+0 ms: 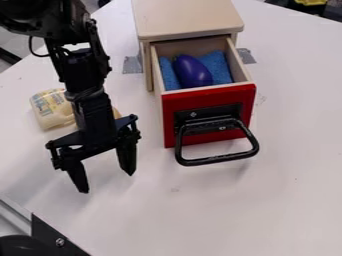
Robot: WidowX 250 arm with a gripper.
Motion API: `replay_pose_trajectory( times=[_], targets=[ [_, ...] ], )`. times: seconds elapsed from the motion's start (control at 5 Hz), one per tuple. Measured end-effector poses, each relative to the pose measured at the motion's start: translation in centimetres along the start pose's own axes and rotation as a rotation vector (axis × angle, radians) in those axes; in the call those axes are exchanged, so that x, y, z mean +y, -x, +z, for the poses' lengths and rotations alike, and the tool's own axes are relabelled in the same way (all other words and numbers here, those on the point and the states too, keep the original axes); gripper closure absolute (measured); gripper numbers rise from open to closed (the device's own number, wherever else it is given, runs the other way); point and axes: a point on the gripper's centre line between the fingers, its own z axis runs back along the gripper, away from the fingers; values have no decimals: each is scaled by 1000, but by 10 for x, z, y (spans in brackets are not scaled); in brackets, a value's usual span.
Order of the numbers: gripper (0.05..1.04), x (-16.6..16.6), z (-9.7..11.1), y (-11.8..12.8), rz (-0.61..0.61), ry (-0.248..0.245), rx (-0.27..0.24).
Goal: Take the eggplant out of the drawer and put it on the left side of the table
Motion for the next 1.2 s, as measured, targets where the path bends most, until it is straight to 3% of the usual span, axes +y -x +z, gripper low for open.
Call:
replay_pose_trajectory(
  times=[0.2, 0.6, 1.2],
  targets=[
    [84, 0, -2, -1, 1, 5, -7],
    [84, 17, 23, 6, -67, -102, 74],
    [84, 50, 75, -2, -115, -253, 77]
  ],
)
